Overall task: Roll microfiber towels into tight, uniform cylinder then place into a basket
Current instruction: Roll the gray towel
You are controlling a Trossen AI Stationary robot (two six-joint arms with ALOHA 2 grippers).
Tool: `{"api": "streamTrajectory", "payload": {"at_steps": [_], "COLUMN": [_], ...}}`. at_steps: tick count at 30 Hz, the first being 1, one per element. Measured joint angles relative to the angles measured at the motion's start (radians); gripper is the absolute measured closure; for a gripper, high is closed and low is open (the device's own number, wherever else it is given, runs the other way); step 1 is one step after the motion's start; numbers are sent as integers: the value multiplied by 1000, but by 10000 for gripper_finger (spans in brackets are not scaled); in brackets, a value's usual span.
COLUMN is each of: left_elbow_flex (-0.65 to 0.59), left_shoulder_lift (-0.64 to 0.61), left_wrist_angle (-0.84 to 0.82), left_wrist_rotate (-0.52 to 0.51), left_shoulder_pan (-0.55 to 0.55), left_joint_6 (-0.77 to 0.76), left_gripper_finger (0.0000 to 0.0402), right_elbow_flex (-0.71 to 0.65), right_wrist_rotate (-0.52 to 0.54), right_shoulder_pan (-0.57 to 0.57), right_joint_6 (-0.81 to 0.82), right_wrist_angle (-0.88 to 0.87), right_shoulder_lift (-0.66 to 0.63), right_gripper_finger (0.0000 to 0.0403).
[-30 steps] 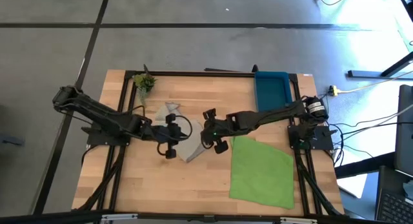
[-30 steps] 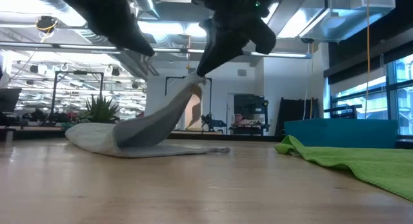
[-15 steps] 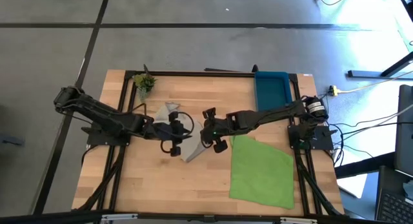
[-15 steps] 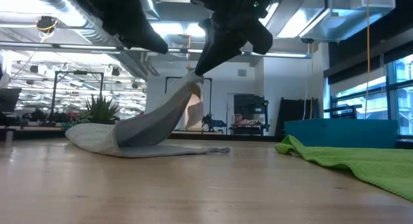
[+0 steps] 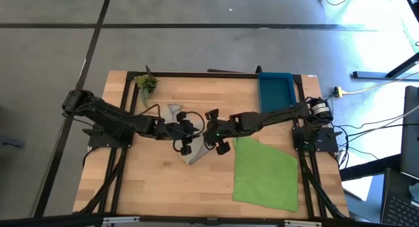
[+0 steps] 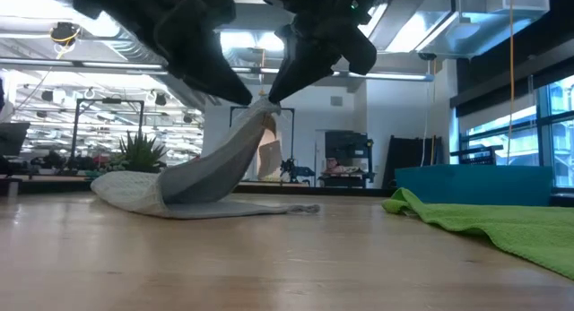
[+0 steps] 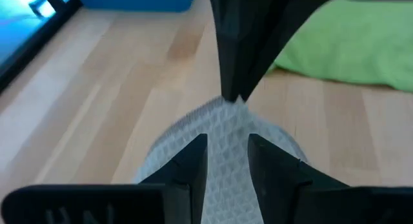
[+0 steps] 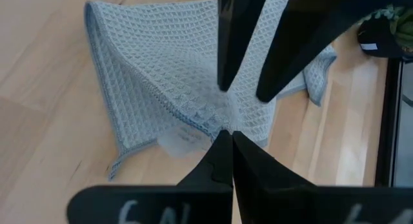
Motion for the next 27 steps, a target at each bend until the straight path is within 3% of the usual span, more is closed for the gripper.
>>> {"api": "streamTrajectory", "payload": {"at_steps": [13, 27], "left_elbow_flex": [1, 1], "left_shoulder_lift": [12, 94], "left_wrist_angle": [78, 135], "left_wrist_rotate": [179, 180], "left_shoulder_pan": [74, 76], "left_joint_6": [-12, -11], "left_gripper_finger": [301, 300], "right_elbow_flex": [0, 1], "right_wrist_rotate": [0, 0], "right_shoulder_pan": [0, 0], "right_joint_6": [0, 0], "right_wrist_angle": [8, 9], "right_shoulder_lift": [0, 0], "right_gripper_finger": [403, 403]}}
